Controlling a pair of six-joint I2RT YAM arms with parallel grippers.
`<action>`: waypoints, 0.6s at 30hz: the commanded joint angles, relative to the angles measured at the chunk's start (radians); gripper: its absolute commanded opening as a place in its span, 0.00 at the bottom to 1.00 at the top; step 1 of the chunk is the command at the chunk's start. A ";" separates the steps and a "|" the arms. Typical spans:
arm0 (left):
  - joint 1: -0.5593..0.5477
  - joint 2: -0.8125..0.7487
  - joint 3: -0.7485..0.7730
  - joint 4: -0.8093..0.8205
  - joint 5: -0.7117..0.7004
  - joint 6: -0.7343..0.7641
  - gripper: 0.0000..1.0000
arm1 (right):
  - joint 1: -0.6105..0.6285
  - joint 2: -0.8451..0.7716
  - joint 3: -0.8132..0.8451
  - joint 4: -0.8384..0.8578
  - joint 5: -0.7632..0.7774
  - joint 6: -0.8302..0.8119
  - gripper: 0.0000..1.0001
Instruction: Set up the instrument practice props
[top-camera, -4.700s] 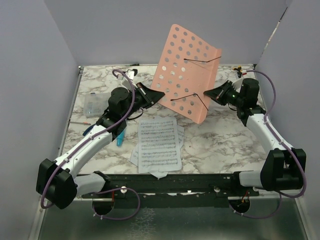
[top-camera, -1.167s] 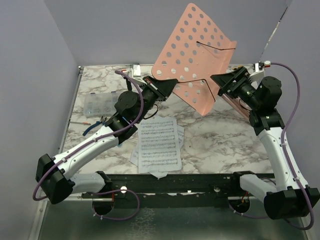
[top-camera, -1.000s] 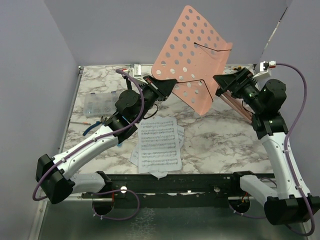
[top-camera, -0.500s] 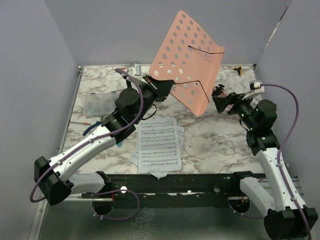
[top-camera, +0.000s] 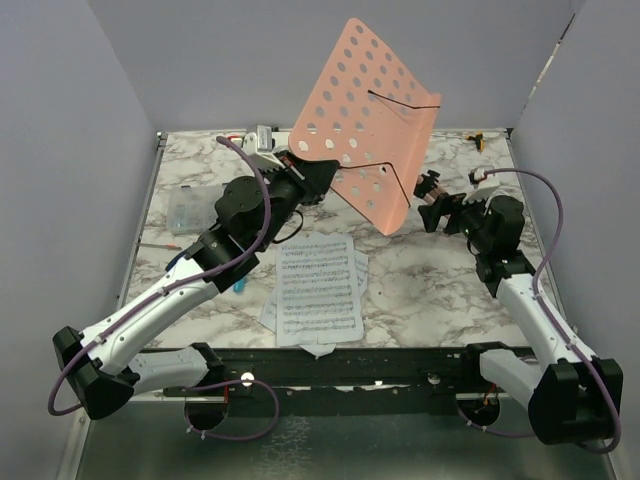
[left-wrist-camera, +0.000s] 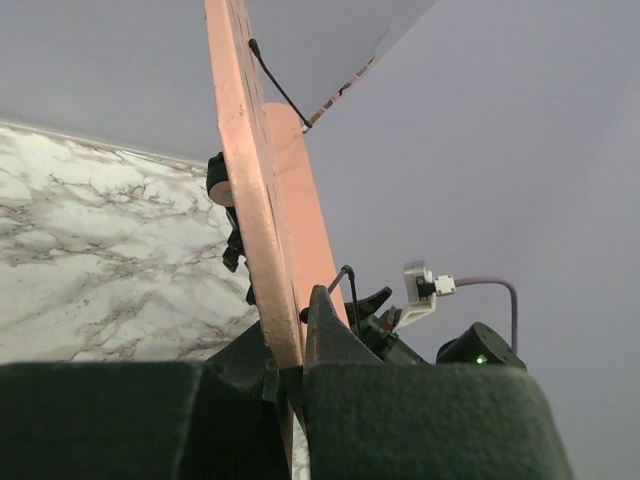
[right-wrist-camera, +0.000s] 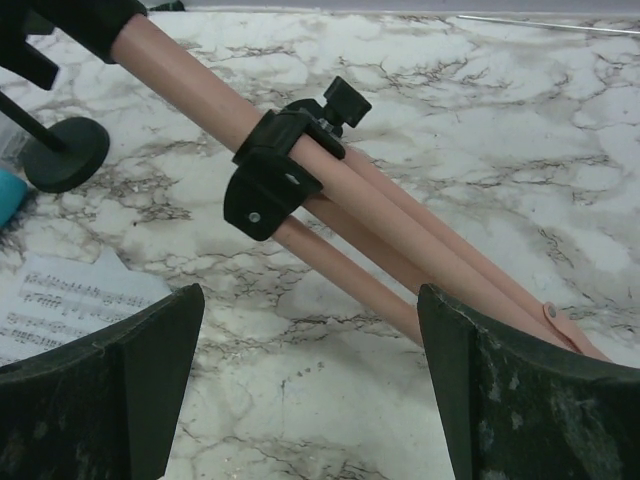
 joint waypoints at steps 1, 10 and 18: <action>-0.001 -0.066 0.081 0.067 -0.004 0.163 0.00 | 0.006 0.063 0.001 0.082 -0.013 -0.071 0.92; -0.001 -0.066 0.132 0.058 0.053 0.146 0.00 | 0.006 0.210 0.018 0.202 -0.079 -0.155 0.93; -0.002 -0.040 0.178 0.058 0.102 0.128 0.00 | 0.007 0.229 -0.002 0.327 -0.068 -0.192 0.91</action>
